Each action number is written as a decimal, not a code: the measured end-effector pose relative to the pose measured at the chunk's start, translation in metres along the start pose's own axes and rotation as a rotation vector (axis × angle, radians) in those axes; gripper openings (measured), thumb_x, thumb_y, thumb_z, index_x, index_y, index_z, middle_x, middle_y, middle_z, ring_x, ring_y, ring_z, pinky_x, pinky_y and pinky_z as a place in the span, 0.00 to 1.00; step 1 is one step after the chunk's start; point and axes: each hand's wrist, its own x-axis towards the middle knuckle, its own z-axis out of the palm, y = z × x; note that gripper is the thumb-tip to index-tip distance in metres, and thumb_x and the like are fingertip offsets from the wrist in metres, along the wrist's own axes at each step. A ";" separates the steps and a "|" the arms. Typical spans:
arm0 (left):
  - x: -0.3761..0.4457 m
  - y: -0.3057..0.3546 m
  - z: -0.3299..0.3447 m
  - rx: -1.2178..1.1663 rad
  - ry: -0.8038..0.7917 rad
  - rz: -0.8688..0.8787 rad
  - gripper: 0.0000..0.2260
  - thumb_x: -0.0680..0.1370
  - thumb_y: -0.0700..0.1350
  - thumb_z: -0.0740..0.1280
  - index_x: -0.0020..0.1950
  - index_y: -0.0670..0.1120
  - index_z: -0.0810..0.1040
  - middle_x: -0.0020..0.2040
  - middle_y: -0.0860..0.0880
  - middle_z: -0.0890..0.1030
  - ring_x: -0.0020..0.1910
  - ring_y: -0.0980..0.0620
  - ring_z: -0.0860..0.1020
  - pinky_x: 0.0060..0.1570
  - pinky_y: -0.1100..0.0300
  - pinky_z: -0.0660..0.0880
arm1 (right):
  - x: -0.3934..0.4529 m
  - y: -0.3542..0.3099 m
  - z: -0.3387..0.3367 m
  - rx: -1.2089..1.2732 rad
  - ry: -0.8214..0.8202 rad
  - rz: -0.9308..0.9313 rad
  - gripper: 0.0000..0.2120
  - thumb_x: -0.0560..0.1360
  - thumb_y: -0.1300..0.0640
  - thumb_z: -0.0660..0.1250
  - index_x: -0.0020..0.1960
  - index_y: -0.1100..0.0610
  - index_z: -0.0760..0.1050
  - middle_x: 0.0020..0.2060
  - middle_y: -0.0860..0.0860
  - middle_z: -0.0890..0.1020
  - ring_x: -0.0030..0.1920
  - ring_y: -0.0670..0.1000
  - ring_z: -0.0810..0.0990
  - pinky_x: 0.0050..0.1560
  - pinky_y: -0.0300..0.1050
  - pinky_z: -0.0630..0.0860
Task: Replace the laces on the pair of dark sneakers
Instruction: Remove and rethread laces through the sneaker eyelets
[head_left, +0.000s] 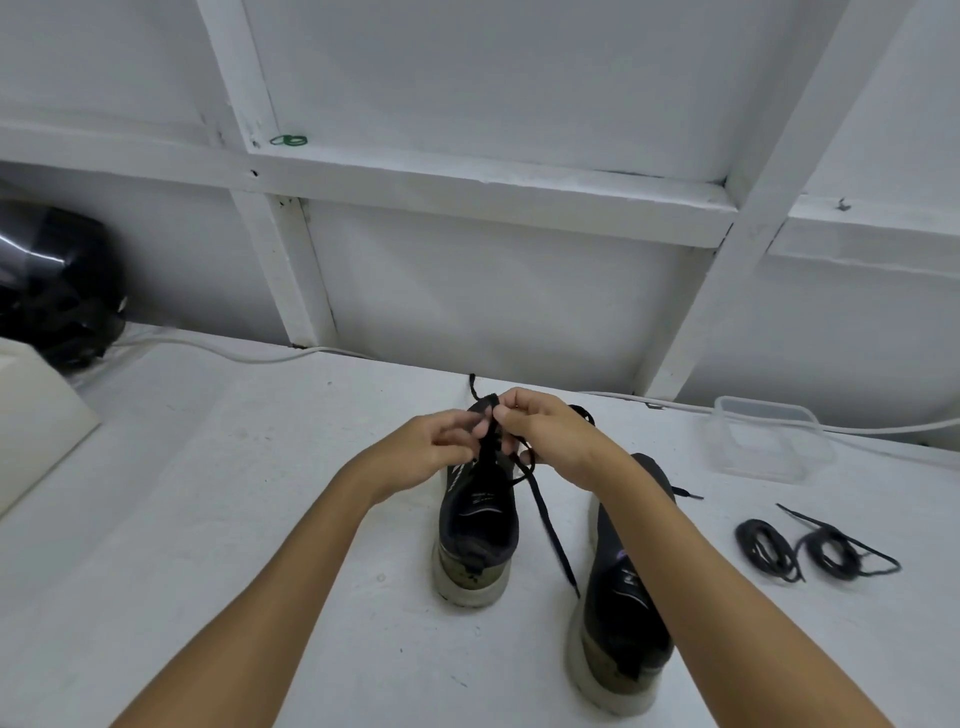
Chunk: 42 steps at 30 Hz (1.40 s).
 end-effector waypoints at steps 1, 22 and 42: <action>-0.001 0.000 0.002 0.001 0.019 0.019 0.16 0.81 0.42 0.68 0.67 0.54 0.78 0.53 0.57 0.85 0.51 0.67 0.80 0.46 0.76 0.71 | 0.000 0.001 -0.001 0.012 -0.003 0.004 0.08 0.85 0.59 0.59 0.47 0.55 0.72 0.45 0.48 0.86 0.35 0.45 0.75 0.35 0.37 0.70; -0.008 0.004 0.001 -0.043 0.171 0.065 0.04 0.82 0.47 0.66 0.52 0.51 0.80 0.42 0.53 0.86 0.43 0.58 0.81 0.46 0.65 0.72 | 0.000 0.014 -0.003 0.113 0.236 0.030 0.04 0.82 0.62 0.64 0.50 0.60 0.76 0.41 0.56 0.80 0.35 0.49 0.77 0.35 0.40 0.74; -0.005 0.006 0.012 0.151 0.295 0.116 0.09 0.69 0.51 0.80 0.41 0.51 0.82 0.42 0.54 0.83 0.44 0.62 0.79 0.44 0.69 0.72 | -0.011 0.018 0.003 0.336 0.158 0.006 0.08 0.81 0.64 0.62 0.44 0.56 0.73 0.49 0.54 0.87 0.43 0.53 0.81 0.53 0.54 0.80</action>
